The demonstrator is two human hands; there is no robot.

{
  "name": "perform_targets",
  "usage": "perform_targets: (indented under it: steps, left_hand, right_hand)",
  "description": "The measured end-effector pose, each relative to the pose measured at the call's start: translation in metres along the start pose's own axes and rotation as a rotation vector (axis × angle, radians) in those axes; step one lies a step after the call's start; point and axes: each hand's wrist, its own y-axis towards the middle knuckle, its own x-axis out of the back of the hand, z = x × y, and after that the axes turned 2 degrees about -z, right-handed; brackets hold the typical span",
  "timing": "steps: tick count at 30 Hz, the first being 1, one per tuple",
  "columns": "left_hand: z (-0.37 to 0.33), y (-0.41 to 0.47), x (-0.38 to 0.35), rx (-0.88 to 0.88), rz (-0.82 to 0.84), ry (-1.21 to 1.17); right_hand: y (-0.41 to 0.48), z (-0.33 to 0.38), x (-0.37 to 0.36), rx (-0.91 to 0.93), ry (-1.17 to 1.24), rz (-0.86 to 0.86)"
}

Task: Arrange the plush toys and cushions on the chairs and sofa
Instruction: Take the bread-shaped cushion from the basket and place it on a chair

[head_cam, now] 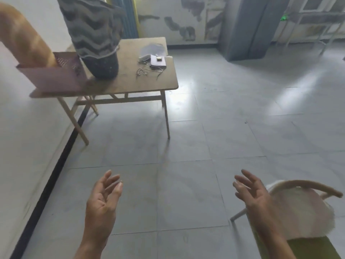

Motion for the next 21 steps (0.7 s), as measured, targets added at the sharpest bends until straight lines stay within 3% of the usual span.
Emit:
perform_targets:
  steps: [5, 10, 15, 21]
  left_hand:
    - [0.013, 0.061, 0.126, 0.044, -0.160, -0.077]
    - [0.015, 0.112, 0.206, 0.087, -0.290, -0.084]
    - [0.019, 0.190, 0.227, 0.119, -0.294, -0.054]
    - [0.012, 0.329, 0.206, 0.129, -0.247, 0.007]
  right_hand:
    - [-0.017, 0.035, -0.148, 0.086, -0.097, 0.184]
    - [-0.022, 0.062, -0.259, 0.143, -0.179, 0.323]
    - [0.008, 0.070, -0.346, 0.136, -0.176, 0.396]
    - [0.114, 0.078, -0.462, 0.145, -0.179, 0.400]
